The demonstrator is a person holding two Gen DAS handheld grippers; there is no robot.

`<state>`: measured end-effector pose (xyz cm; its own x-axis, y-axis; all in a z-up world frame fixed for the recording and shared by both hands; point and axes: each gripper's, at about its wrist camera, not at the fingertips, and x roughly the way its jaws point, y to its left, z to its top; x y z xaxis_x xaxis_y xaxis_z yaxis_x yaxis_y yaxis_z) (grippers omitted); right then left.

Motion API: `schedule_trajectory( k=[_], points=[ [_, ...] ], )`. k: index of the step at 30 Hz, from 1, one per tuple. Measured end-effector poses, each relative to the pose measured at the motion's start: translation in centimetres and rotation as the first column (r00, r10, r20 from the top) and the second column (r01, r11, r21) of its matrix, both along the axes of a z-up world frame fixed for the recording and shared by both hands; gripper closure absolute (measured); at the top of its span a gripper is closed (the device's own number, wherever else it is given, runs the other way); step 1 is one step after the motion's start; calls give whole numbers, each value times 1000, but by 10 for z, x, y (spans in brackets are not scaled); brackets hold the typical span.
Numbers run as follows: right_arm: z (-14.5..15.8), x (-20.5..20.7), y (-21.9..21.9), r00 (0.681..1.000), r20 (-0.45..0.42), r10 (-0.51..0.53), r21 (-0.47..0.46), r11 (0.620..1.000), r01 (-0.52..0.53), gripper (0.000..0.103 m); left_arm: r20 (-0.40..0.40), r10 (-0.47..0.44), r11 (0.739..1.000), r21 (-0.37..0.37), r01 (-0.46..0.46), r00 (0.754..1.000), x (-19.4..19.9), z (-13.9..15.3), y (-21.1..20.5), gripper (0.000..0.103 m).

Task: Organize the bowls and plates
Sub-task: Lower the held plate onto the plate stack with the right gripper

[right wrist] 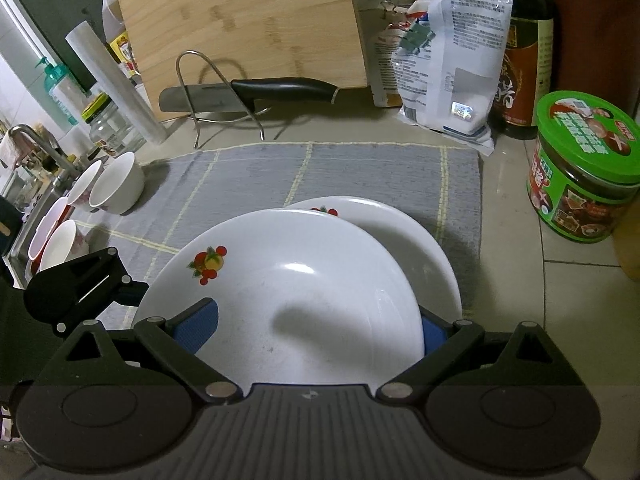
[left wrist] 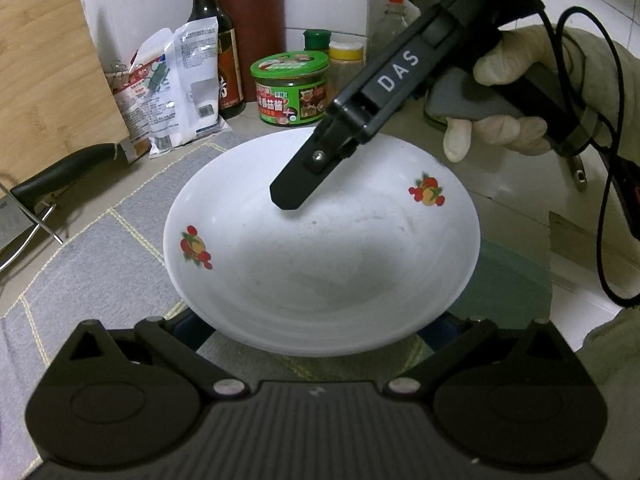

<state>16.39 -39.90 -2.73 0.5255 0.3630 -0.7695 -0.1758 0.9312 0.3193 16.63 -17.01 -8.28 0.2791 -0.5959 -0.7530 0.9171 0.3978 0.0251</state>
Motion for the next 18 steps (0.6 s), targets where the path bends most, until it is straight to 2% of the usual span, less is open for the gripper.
schedule_trajectory(
  k=[14, 18],
  points=[
    [-5, 4, -1, 1000, -3, -5, 6, 1000, 5, 2, -28, 14, 1000, 16, -14, 1000, 4, -2, -4, 0],
    [-6, 5, -3, 1000, -1, -9, 9, 1000, 9, 2, -13, 13, 999, 30, -12, 1000, 3, -1, -7, 0]
  ],
)
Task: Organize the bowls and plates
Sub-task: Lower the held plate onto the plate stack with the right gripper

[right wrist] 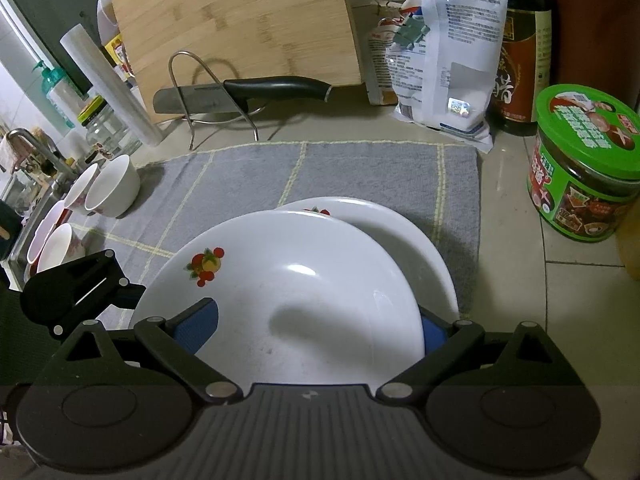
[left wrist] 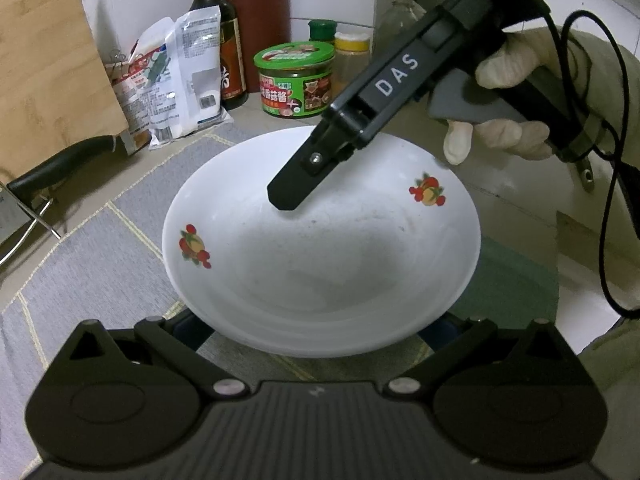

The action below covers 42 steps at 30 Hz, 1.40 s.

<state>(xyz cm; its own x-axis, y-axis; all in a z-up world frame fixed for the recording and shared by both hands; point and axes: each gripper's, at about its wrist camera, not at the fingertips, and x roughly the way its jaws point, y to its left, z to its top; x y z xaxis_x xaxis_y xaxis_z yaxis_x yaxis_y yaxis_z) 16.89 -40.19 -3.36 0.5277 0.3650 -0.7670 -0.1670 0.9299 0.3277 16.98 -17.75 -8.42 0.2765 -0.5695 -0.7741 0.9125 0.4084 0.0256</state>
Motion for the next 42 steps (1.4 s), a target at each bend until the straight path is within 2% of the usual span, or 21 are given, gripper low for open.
schedule_trajectory(
  k=[25, 42],
  points=[
    [-6, 3, -1, 1000, -4, -10, 1, 1000, 10, 2, -5, 15, 997, 73, -14, 1000, 12, -6, -6, 0],
    [-7, -1, -2, 999, -27, -41, 1, 999, 41, 2, 24, 12, 994, 104, -14, 1000, 11, -11, -10, 0]
  ],
)
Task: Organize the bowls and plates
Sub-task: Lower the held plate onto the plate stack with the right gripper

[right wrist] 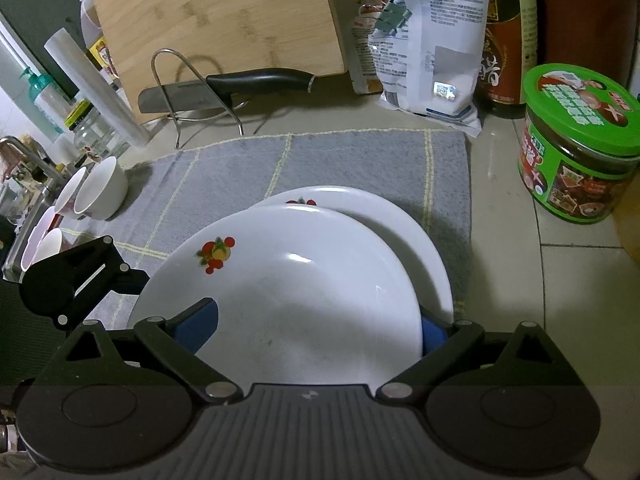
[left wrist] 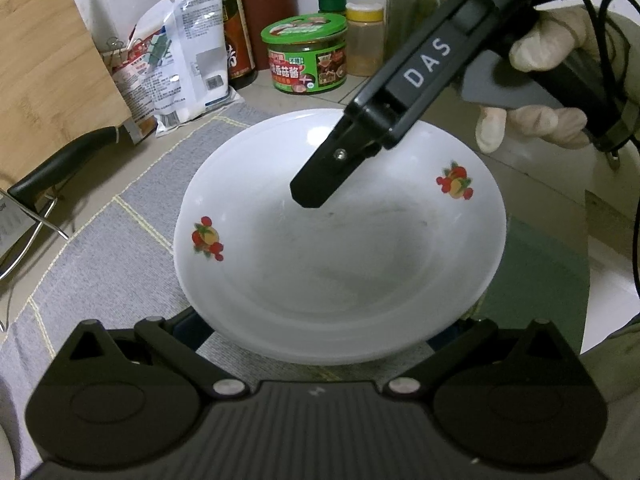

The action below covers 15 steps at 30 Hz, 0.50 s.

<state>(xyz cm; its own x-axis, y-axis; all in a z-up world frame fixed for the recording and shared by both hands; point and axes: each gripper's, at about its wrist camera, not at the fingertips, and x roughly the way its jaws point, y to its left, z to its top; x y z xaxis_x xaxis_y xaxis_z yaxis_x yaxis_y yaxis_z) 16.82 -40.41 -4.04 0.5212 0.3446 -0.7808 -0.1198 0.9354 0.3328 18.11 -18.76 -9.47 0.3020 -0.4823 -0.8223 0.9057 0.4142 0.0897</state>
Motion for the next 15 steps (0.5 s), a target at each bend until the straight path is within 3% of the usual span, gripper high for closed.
schedule_trajectory(
  k=[15],
  points=[
    [4, -9, -2, 999, -9, -36, -11, 999, 36, 2, 21, -7, 1000, 19, 7, 1000, 0, -1, -3, 0]
  ],
)
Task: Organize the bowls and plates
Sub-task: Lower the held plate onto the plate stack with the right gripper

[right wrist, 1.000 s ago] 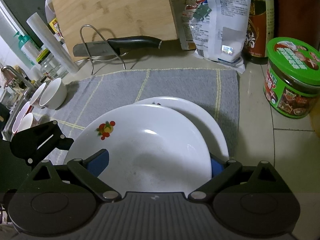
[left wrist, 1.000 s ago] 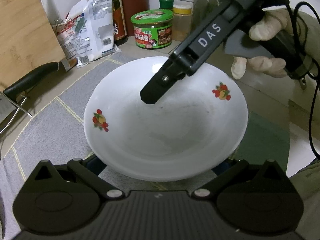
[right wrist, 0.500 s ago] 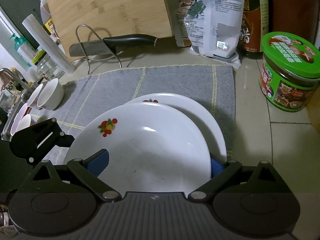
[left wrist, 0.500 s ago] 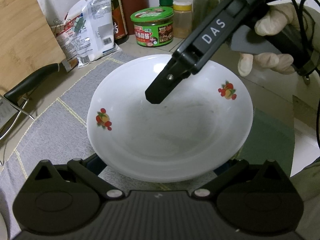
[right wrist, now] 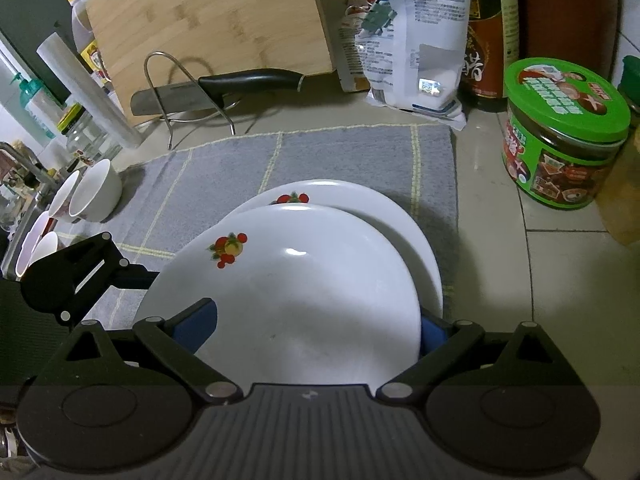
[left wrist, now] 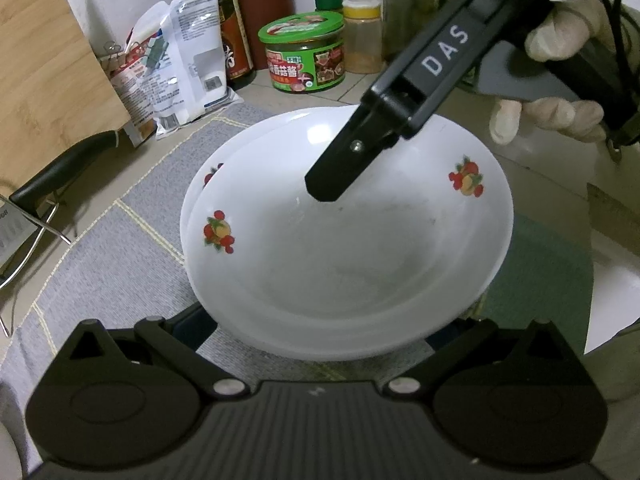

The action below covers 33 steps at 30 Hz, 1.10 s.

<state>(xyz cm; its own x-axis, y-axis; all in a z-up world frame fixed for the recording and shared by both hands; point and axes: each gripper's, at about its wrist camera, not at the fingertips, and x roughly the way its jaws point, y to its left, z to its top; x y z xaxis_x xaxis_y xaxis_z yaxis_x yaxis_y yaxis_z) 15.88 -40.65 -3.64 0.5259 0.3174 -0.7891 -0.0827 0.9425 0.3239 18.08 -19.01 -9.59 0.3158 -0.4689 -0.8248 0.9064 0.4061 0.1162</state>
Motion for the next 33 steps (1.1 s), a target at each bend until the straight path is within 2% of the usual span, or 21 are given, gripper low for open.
schedule_trajectory(
  k=[19, 33],
  points=[
    [9, -14, -3, 999, 20, -42, -1, 999, 42, 0, 26, -7, 1000, 14, 6, 1000, 1, 1, 0, 1],
    [11, -18, 2, 999, 8, -40, -56, 998, 40, 0, 30, -3, 1000, 11, 2, 1000, -2, 5, 1, 1]
  ],
)
